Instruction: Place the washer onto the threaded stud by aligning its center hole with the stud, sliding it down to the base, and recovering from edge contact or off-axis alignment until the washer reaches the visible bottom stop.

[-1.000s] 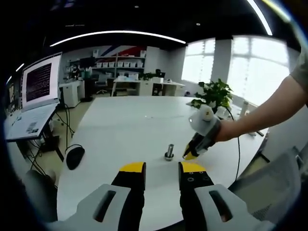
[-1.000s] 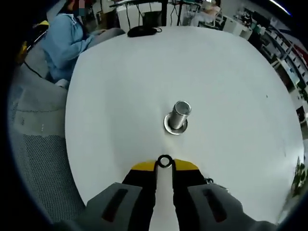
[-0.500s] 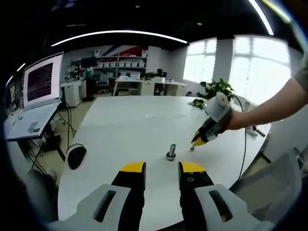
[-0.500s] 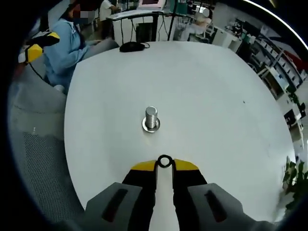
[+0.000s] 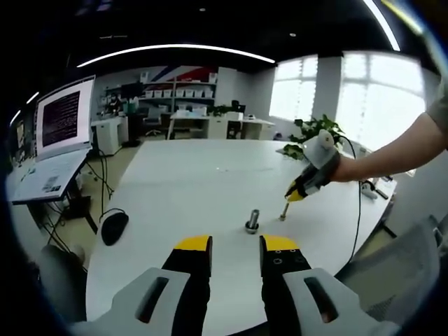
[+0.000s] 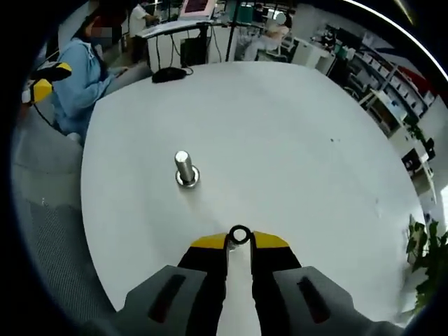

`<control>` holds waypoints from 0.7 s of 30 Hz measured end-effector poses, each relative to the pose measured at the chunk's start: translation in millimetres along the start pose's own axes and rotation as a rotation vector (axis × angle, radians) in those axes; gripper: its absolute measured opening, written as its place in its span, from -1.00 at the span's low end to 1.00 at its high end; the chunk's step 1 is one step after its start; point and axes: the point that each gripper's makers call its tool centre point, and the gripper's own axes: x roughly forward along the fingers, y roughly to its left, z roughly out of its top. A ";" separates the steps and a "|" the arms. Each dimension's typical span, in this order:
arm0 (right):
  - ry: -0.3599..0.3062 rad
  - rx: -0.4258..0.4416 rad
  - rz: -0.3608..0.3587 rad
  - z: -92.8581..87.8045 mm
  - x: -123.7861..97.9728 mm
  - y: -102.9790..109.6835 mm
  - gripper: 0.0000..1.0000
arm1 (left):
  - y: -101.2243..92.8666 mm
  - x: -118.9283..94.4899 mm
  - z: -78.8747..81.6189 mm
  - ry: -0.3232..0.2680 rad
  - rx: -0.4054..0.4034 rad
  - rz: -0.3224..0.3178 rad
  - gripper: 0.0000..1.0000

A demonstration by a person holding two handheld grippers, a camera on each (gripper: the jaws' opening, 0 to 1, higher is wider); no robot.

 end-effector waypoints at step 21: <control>0.041 0.012 0.007 -20.0 2.3 0.1 -0.73 | -1.1 1.2 -2.5 0.008 -0.004 -0.009 -0.50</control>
